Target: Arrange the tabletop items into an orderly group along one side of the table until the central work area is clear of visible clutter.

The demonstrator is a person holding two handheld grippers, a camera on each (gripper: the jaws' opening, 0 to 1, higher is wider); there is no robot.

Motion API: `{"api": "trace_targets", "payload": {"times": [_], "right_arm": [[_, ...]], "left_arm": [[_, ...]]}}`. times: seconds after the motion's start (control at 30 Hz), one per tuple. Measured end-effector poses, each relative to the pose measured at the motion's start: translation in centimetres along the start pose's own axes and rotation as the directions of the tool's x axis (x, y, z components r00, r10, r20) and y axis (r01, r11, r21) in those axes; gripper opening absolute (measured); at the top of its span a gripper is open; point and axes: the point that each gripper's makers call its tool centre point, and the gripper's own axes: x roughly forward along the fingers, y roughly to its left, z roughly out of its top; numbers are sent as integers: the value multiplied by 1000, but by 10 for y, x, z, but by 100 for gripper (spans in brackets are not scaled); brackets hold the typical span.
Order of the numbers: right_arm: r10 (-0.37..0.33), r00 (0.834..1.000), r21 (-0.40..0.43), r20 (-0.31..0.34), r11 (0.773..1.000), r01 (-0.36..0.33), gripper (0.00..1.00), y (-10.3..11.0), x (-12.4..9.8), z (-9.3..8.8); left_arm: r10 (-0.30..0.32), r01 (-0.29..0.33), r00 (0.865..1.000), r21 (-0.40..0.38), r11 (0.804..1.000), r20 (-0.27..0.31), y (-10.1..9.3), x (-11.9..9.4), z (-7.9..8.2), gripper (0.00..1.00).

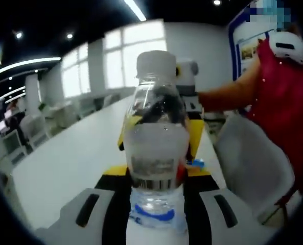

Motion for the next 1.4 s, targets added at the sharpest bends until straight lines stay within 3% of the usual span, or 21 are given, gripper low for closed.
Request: {"api": "trace_targets", "payload": {"times": [0.17, 0.2, 0.33, 0.47, 0.57, 0.73, 1.13, 1.4], "right_arm": [[-22, 999, 29, -46, 999, 23, 37, -24, 17, -33], [-22, 995, 39, -94, 999, 26, 37, -29, 21, -43], [-23, 984, -18, -179, 1000, 20, 37, -39, 36, -63], [-39, 979, 35, -198, 998, 47, 37, -55, 47, -88], [-47, 974, 38, -222, 998, 57, 37, -59, 52, -105], [-50, 964, 55, -261, 996, 66, 37, -64, 56, -127], [-57, 950, 80, -306, 993, 85, 37, -63, 61, -152], [-62, 949, 62, -309, 994, 86, 38, -63, 61, -151]], "left_arm": [[9, -10, 998, -19, 1000, -55, 27, 6, -34, 36], [9, -11, 997, -27, 1000, -75, 32, 8, -44, 36], [14, -18, 994, -42, 999, -110, 48, 12, -69, 36], [21, -30, 991, -71, 997, -134, 61, 15, -90, 36], [15, -30, 983, -83, 996, -183, 67, 20, -109, 35], [4, -27, 977, -105, 994, -215, 71, 27, -130, 35], [-15, -12, 955, -89, 996, -297, 72, 28, -157, 36], [-10, -17, 960, -92, 996, -281, 72, 29, -156, 36]]}}
